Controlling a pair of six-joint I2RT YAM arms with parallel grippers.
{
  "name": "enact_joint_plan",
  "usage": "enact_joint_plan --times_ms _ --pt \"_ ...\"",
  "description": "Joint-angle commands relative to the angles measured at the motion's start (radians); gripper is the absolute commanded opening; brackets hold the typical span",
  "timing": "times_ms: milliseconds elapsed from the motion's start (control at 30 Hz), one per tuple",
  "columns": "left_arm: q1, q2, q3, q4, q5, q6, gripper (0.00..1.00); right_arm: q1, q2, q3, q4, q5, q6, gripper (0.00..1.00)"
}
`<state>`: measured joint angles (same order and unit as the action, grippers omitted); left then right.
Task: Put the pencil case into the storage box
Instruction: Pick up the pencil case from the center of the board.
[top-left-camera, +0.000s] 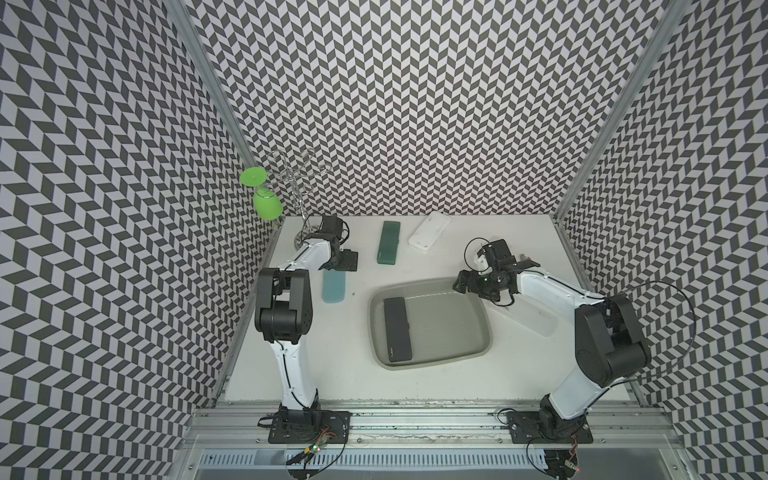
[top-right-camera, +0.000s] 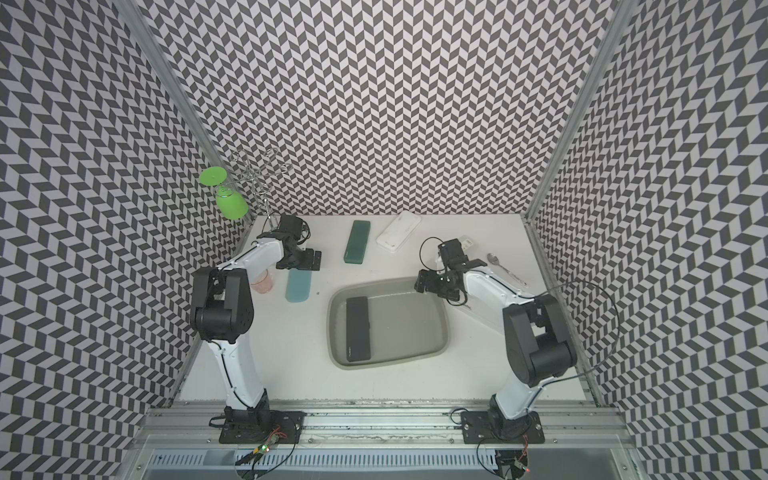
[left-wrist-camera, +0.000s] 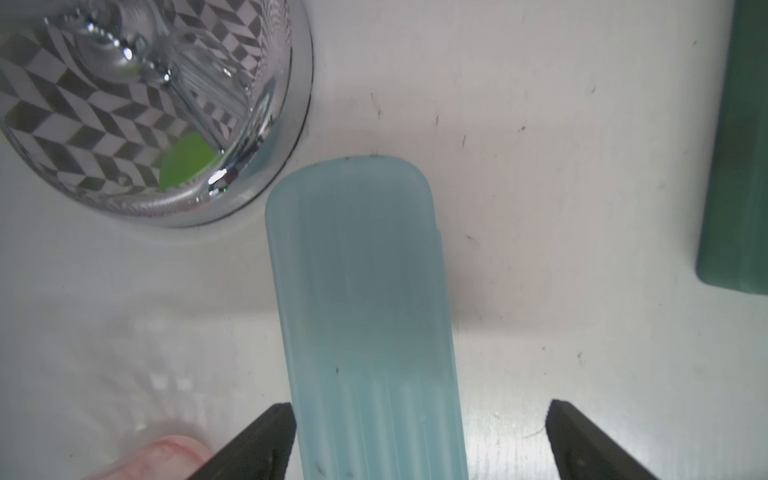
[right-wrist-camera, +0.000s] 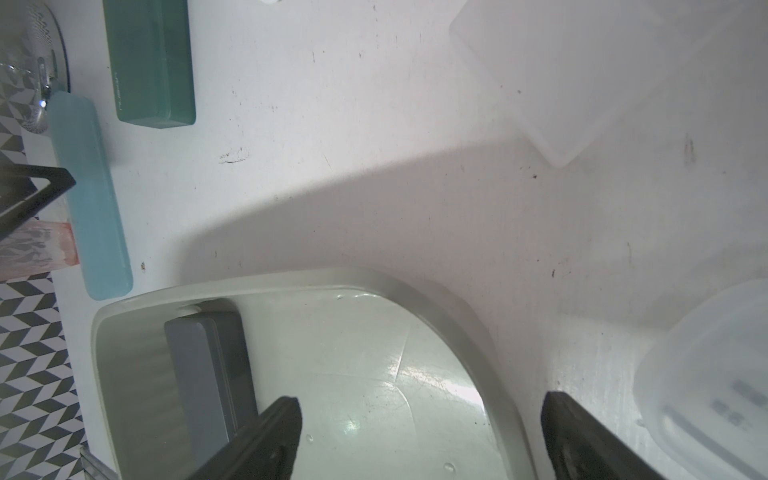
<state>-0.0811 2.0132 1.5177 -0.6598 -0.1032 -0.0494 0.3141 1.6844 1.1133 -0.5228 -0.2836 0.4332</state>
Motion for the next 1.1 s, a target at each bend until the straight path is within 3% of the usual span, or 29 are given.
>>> enact_joint_plan --times_ms 0,400,700,767,833,867,1067 --pt "0.006 -0.028 -0.041 -0.011 -0.07 -0.088 0.99 0.006 -0.013 -0.004 0.011 0.014 -0.017 0.95" --pt "0.021 0.028 -0.09 0.071 -0.003 -0.142 1.0 0.007 -0.011 0.0 -0.005 0.021 -0.053 0.95" --pt "0.003 0.085 -0.1 0.057 -0.024 -0.14 0.99 0.007 -0.015 -0.008 -0.002 0.024 -0.066 0.95" --pt "0.002 0.085 -0.105 0.057 -0.027 -0.141 0.9 0.007 -0.02 -0.009 -0.001 0.027 -0.067 0.95" --pt "0.001 0.079 -0.102 0.049 -0.034 -0.145 0.74 0.006 -0.025 -0.014 0.001 0.032 -0.07 0.95" --pt "-0.001 0.074 -0.099 0.044 -0.041 -0.148 0.72 0.007 -0.028 -0.015 0.001 0.033 -0.07 0.95" --pt "-0.025 -0.01 -0.067 -0.014 -0.11 -0.17 0.73 0.005 -0.057 -0.017 0.004 0.045 -0.068 0.95"
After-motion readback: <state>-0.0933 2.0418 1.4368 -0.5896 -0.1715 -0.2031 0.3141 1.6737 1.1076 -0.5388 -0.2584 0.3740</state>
